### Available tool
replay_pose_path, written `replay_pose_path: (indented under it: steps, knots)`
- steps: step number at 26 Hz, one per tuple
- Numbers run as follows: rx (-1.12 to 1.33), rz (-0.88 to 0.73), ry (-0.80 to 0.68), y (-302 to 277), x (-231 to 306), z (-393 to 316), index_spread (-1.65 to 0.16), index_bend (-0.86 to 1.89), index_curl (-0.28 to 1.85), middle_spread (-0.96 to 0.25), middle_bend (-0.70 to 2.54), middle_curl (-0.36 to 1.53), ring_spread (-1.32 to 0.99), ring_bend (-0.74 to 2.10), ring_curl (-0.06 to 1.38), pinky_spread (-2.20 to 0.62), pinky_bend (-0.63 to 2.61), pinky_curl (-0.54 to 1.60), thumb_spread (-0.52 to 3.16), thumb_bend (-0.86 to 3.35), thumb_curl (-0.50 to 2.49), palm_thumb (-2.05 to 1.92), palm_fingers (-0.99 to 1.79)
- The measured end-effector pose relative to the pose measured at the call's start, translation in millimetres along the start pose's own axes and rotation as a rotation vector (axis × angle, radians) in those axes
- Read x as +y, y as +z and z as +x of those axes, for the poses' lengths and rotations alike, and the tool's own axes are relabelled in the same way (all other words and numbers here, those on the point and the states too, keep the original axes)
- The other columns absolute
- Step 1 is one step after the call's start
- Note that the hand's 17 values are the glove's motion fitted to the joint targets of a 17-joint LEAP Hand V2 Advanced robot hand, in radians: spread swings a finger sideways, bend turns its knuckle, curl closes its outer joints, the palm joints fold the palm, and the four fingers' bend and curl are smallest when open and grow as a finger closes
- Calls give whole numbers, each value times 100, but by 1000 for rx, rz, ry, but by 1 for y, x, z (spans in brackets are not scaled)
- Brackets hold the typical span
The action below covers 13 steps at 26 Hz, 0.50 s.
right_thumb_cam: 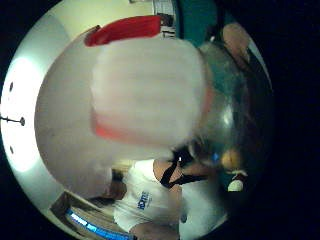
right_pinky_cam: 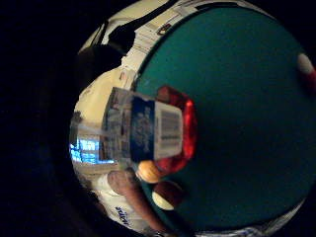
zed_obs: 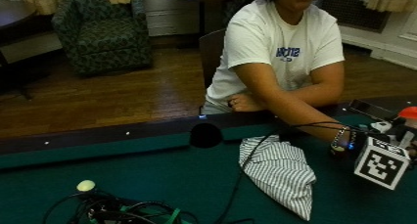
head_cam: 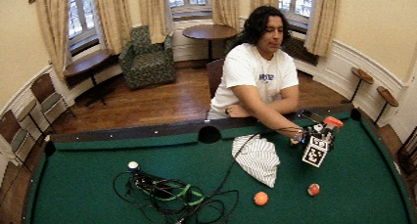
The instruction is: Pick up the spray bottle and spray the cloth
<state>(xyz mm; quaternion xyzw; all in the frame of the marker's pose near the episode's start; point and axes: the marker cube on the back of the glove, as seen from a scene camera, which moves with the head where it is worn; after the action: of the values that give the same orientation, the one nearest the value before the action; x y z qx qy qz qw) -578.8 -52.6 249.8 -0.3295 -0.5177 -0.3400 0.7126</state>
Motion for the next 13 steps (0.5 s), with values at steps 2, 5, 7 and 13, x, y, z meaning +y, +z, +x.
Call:
replay_pose_path:
  steps: [2, 5, 7, 13]
  knots:
    - [69, 5, 20, -8, 11, 3, -34, 17, 59, -18, 43, 51, -15, 43, 42, 2, 27, 39, 81, -9, 68, 63, 68]
    - [239, 29, 54, -24, 29, 10, -36, 10, 53, -18, 34, 47, -15, 37, 39, 7, 34, 39, 85, -8, 62, 56, 58]
    - [368, 57, 69, -38, 42, 14, -37, 5, 48, -18, 32, 46, -15, 37, 38, 11, 33, 39, 87, -7, 59, 53, 50]
    - [591, 77, 83, -73, 85, 3, -40, 6, 38, -18, 29, 43, -15, 39, 37, 19, 30, 37, 88, -7, 51, 39, 34]
